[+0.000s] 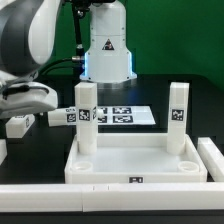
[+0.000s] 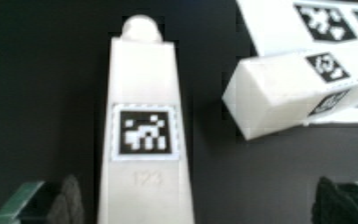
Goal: Assemble desk
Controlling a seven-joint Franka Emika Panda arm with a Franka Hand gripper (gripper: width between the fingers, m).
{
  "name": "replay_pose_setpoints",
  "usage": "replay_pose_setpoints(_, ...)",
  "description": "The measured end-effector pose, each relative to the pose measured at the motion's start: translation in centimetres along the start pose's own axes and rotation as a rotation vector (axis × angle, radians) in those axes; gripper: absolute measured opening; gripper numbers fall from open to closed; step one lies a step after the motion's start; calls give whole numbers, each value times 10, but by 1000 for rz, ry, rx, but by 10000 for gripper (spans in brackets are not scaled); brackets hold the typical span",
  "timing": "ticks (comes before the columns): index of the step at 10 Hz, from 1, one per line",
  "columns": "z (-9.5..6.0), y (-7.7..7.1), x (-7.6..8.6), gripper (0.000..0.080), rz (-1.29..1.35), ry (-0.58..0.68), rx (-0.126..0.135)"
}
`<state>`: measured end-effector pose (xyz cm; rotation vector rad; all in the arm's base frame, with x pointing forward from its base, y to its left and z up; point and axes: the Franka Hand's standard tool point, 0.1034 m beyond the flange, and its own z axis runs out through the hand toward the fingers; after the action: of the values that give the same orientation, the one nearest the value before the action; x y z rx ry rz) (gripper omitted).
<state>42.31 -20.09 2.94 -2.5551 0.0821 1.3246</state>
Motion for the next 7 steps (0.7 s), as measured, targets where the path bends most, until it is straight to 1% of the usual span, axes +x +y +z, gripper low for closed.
replay_pose_setpoints(1,0,4,-1,648,0,-13,-3)
replay_pose_setpoints(2,-1,14,4,648,19,-51,-19)
replay_pose_setpoints(3,5,14,11,648,74,-80,-36)
replay_pose_setpoints(4,7,10,12,648,75,-88,-40)
replay_pose_setpoints(6,8,12,12,648,74,-86,-38)
replay_pose_setpoints(7,12,10,12,648,74,-95,-37)
